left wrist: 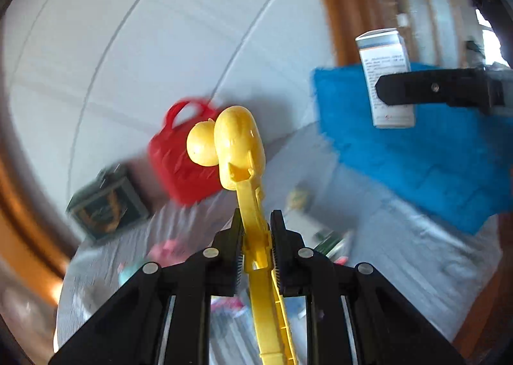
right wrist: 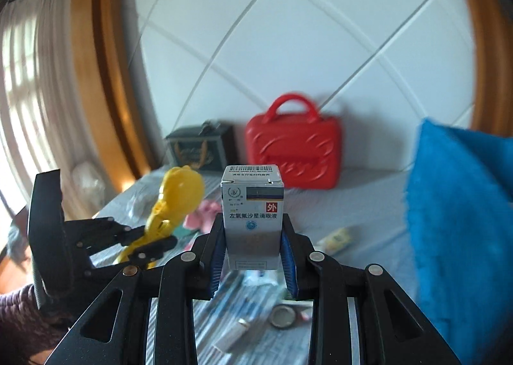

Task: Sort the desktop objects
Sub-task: 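Carry the medicine box and yellow toy clip into the blue crate and release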

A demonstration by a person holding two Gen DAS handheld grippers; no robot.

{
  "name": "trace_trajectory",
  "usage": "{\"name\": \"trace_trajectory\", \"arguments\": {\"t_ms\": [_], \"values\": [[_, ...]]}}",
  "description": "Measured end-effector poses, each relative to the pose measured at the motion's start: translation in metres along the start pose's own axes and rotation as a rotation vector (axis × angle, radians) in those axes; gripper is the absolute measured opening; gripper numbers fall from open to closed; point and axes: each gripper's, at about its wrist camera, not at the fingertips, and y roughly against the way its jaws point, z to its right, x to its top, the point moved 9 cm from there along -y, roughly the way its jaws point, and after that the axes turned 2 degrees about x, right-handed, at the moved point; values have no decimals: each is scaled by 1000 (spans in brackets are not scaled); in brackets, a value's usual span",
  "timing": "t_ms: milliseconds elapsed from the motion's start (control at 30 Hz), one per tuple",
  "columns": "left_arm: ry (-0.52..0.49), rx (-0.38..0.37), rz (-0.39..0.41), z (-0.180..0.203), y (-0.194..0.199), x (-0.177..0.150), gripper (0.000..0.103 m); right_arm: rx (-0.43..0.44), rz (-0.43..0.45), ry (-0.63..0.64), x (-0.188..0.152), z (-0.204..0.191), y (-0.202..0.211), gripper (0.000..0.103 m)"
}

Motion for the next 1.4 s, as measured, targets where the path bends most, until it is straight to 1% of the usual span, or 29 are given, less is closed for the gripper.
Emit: {"name": "trace_trajectory", "arguments": {"t_ms": [33, 100, 200, 267, 333, 400, 467, 533, 633, 700, 767, 800, 833, 867, 900, 933, 1000, 1033, 1133, 1200, 1233, 1367, 1400], "values": [[-26, -54, 51, 22, 7, 24, 16, -36, 28, -10, 4, 8, 21, 31], [-58, -132, 115, 57, 15, 60, 16, -128, 94, -34, 14, 30, 74, 30], [-87, -234, 184, 111, 23, 113, 16, -254, 156, -70, 21, 67, 144, 30], [-104, -292, 214, 147, 22, 145, 16, -340, 186, -89, 24, 95, 186, 30], [-125, -323, 242, 182, 21, 175, 16, -418, 208, -120, 28, 130, 229, 31], [-130, -360, 252, 218, 14, 205, 16, -479, 217, -145, 32, 166, 260, 31], [-117, -402, 246, 253, 2, 237, 16, -506, 205, -187, 35, 203, 280, 31], [-130, -399, 242, 286, -11, 263, 16, -529, 170, -216, 39, 244, 290, 31], [-131, -404, 216, 321, -27, 286, 16, -554, 133, -242, 43, 294, 298, 31], [-138, -383, 212, 336, -37, 300, 16, -566, 122, -248, 48, 320, 297, 31], [-145, -369, 189, 351, -45, 309, 16, -567, 113, -272, 53, 341, 293, 31], [-145, -360, 181, 355, -48, 314, 21, -574, 114, -290, 54, 355, 292, 33], [-141, -345, 177, 357, -51, 317, 38, -581, 112, -311, 54, 368, 292, 37], [-128, -322, 182, 357, -54, 321, 51, -583, 109, -329, 53, 378, 294, 51], [-113, -301, 188, 352, -57, 322, 81, -585, 116, -345, 53, 384, 296, 62], [-86, -268, 215, 347, -55, 326, 95, -585, 124, -347, 54, 388, 296, 64], [-68, -220, 255, 340, -50, 331, 103, -579, 130, -346, 56, 396, 295, 67], [-65, -200, 259, 337, -50, 333, 103, -575, 136, -347, 55, 398, 295, 67], [-35, -194, 231, 331, -54, 330, 103, -572, 158, -344, 55, 404, 300, 68], [-31, -166, 230, 326, -54, 327, 103, -562, 174, -344, 53, 403, 304, 69], [-34, -159, 228, 330, -53, 325, 103, -561, 181, -345, 52, 402, 306, 69], [-32, -141, 231, 328, -48, 319, 103, -549, 222, -353, 44, 392, 319, 78], [-30, -135, 230, 327, -46, 318, 103, -548, 229, -355, 43, 390, 321, 79]]}}
